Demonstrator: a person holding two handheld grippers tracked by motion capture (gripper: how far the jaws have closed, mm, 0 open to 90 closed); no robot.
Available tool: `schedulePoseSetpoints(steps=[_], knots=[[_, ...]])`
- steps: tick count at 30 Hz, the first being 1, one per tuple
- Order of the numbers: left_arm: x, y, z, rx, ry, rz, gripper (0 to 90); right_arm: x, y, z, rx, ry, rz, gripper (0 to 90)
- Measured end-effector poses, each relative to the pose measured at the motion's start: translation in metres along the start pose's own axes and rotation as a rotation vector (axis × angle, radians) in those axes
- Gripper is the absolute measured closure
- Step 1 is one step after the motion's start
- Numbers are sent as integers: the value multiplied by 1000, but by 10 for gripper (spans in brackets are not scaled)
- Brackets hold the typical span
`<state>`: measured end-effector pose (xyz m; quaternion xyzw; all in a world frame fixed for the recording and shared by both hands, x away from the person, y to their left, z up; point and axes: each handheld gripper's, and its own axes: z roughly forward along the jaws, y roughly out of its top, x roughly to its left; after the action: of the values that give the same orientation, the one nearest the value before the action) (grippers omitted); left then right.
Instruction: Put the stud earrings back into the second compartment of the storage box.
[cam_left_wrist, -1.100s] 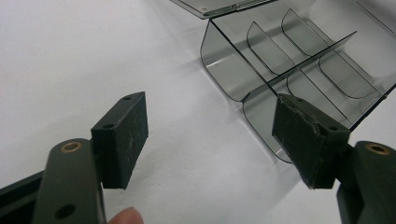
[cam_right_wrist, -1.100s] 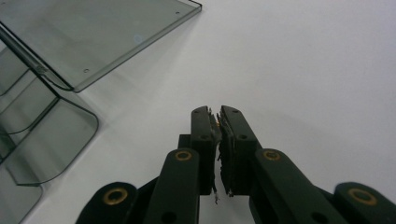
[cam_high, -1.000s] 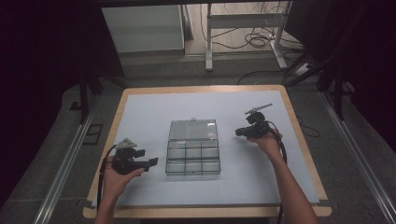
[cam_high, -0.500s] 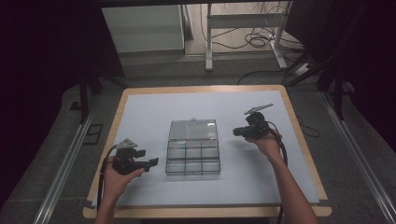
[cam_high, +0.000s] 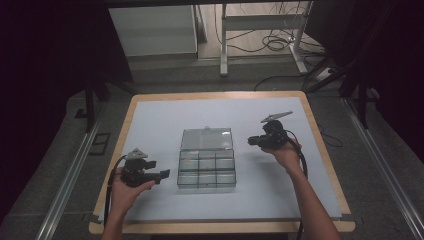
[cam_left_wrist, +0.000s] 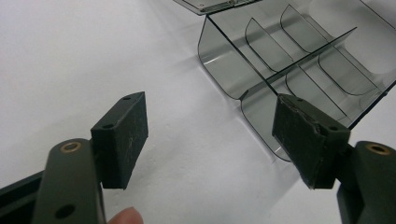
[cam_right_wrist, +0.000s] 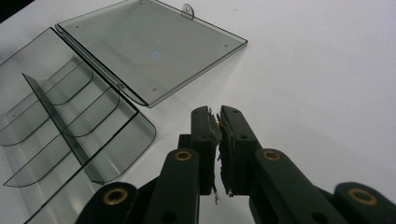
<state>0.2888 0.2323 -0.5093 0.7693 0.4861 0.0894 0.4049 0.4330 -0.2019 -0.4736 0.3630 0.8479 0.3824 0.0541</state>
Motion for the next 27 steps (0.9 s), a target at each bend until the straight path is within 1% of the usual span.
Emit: schedulePoseSetpoints(steps=[8, 17, 19, 27], knots=[[0, 0, 0, 3, -2, 1, 272, 5, 1, -2, -9, 9, -3, 830], [-1, 0, 1, 5, -3, 1, 271, 11, 4, -2, -17, 21, -25, 830], [-1, 0, 1, 6, -4, 2, 271, 13, 4, -2, -19, 24, -23, 830], [-1, 0, 1, 6, -4, 1, 271, 14, 5, 0, -17, 31, -28, 830]])
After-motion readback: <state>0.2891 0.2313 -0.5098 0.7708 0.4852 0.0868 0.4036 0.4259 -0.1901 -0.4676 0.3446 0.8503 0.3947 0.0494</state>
